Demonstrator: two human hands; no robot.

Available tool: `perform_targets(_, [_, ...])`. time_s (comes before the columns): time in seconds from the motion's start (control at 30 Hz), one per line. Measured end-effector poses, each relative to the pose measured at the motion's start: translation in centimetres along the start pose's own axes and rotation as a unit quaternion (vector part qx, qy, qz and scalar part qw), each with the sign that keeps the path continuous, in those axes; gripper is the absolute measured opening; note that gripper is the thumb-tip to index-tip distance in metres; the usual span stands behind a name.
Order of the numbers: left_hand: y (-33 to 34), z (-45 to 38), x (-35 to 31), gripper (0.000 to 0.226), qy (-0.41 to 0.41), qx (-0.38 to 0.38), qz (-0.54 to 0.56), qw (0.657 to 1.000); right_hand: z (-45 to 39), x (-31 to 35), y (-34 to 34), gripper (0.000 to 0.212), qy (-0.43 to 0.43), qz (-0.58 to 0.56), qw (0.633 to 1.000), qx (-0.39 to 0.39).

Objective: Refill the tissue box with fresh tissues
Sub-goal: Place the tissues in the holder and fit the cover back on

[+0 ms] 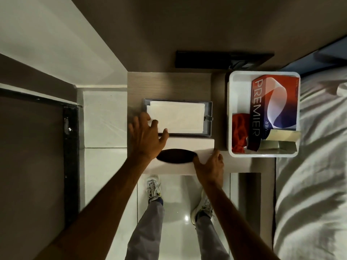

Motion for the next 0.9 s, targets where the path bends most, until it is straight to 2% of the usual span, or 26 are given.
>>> perform_targets(0.1, [0.7, 0.4, 1.0, 0.058, -0.02, 0.011, 0.034, 0.999, 0.2, 0.2, 0.0, 0.068, 0.003, -0.006, 1.0, -0.005])
perform_targets(0.17, [0.4, 1.1, 1.5, 0.056, -0.031, -0.02, 0.092, 0.995, 0.2, 0.2, -0.1, 0.067, 0.001, -0.004, 1.0, -0.008])
perform_targets(0.23, [0.1, 2.8, 2.8, 0.054, -0.085, -0.063, 0.18, 0.978, 0.2, 0.1, -0.5, 0.07, -0.001, 0.004, 1.0, -0.006])
perform_targets(0.27, [0.5, 3.9, 3.8, 0.055, -0.131, -0.053, 0.243, 0.96, 0.3, -0.1, -0.8, 0.072, -0.002, 0.006, 1.0, -0.003])
perform_targets(0.33, [2.1, 6.6, 5.1, 0.061, -0.2, 0.037, 0.382, 0.901, 0.7, -0.2, -1.7, 0.07, -0.011, -0.007, 1.0, 0.001])
perform_targets(0.4, [2.7, 9.1, 4.9, 0.066, -0.202, 0.131, 0.504, 0.83, 0.8, 0.0, -2.8, 0.067, -0.036, -0.02, 0.999, -0.003])
perform_targets(0.43, [2.4, 9.9, 4.5, 0.069, -0.182, 0.155, 0.537, 0.809, 0.8, 0.3, -3.4, 0.067, -0.047, -0.024, 0.999, -0.005])
perform_targets(0.47, [2.2, 10.1, 4.2, 0.071, -0.164, 0.165, 0.548, 0.803, 0.6, 0.8, -4.0, 0.067, -0.059, -0.027, 0.998, -0.008])
perform_targets(0.53, [1.6, 9.4, 4.2, 0.072, -0.151, 0.141, 0.524, 0.826, 0.0, 2.4, -4.9, 0.065, -0.089, -0.026, 0.995, -0.02])
perform_targets(0.63, [-0.2, 6.1, 4.2, 0.067, -0.165, 0.062, 0.463, 0.869, -1.5, 5.4, -5.3, 0.066, -0.111, -0.025, 0.993, -0.035])
perform_targets(0.9, [-1.2, -0.8, 3.8, 0.071, -0.216, 0.032, 0.42, 0.881, -5.3, 9.8, -4.1, 0.08, -0.098, -0.004, 0.994, -0.053])
Point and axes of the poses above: each hand's wrist, its own z-axis away from the middle knuckle, its own y-axis out of the palm, x = y × z, the point moved 7 cm from there along -z, towards the middle knuckle, and after that the axes turned 1 degree about x, right-handed, at the moved point
